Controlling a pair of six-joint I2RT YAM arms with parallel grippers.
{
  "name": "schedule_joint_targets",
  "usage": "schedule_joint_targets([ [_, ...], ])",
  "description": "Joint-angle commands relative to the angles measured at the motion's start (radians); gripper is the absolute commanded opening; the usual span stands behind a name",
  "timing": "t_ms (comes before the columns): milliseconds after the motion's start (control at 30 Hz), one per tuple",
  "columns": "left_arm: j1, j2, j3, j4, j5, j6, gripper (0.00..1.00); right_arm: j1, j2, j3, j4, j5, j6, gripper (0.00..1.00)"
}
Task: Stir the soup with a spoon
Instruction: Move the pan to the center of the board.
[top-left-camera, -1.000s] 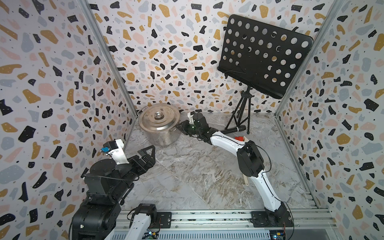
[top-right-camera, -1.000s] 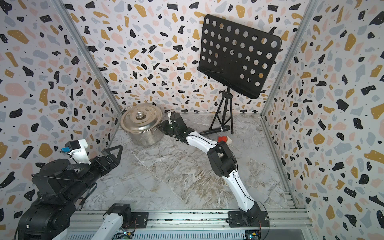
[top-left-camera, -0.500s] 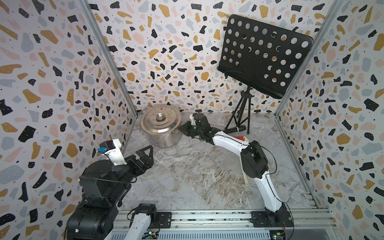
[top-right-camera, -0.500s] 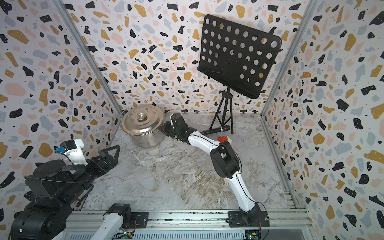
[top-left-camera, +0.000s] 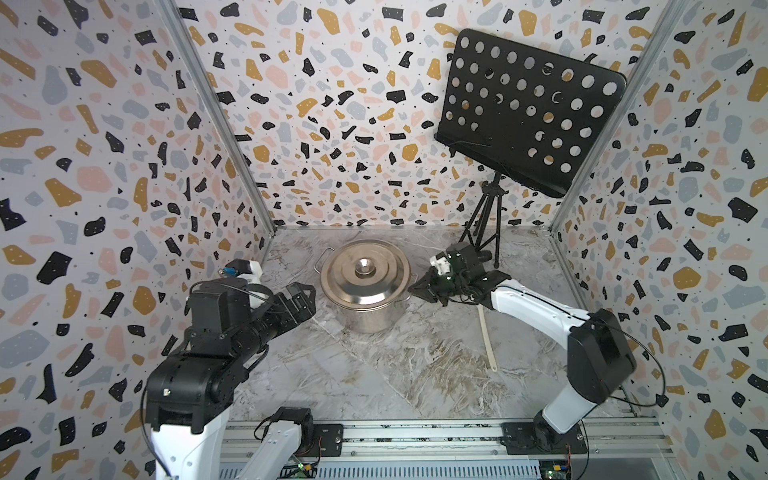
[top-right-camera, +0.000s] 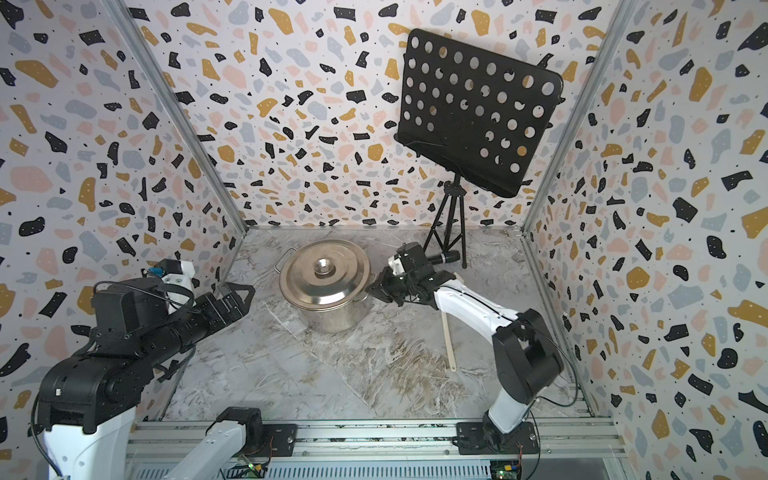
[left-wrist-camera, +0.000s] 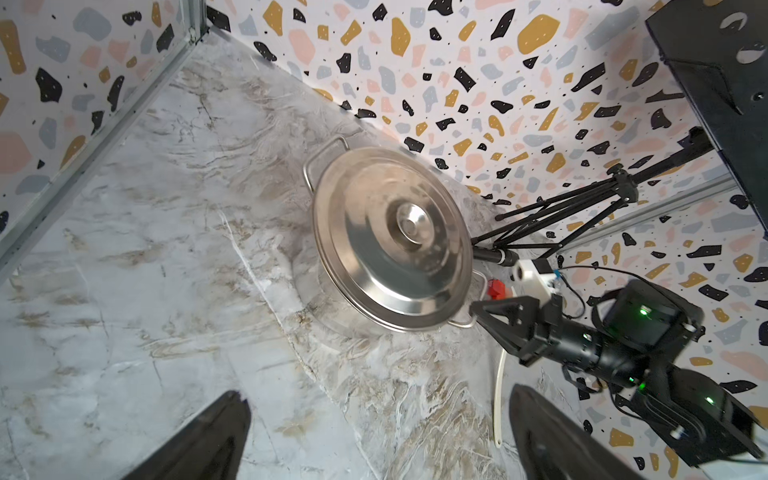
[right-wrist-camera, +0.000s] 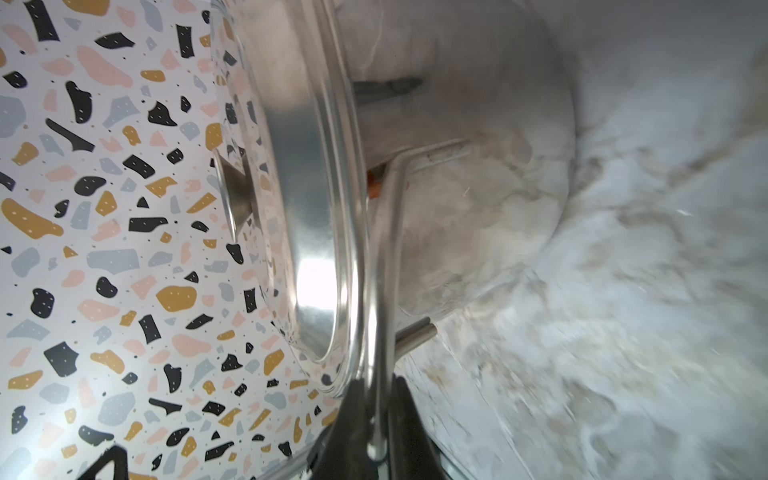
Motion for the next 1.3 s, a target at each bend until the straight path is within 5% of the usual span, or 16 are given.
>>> schedule_joint_targets([
  [0,-0.005,-0.025,-0.026,0.008,-0.017,-0.049,0.99,-0.079,-0.210,-0.076,-0.125,-0.138,-0.075,0.00],
  [100,-0.005,0.014,-0.007,-0.025,-0.037,-0.062,0.99,-0.159,-0.326,-0.171,-0.191,-0.212,-0.091,0.00],
  [300,-0.005,0.097,-0.030,-0.009,0.174,-0.086,0.99,-0.256,-0.529,-0.260,-0.386,-0.281,-0.186,0.00],
  [533,-0.039,0.121,-0.049,-0.028,0.175,-0.053,0.99,-0.304,-0.667,-0.364,-0.523,-0.282,-0.274,0.00],
  [733,-0.251,0.173,-0.033,-0.002,0.038,-0.073,0.99,-0.310,-0.686,-0.390,-0.566,-0.208,-0.333,0.05],
  [967,-0.565,0.361,0.037,0.093,-0.106,-0.002,1.00,-0.309,-0.703,-0.361,-0.666,-0.077,-0.401,0.36],
  [1267,-0.812,0.665,0.210,0.112,-0.177,0.184,0.98,-0.309,-0.742,-0.082,-0.961,0.372,-0.629,0.64],
])
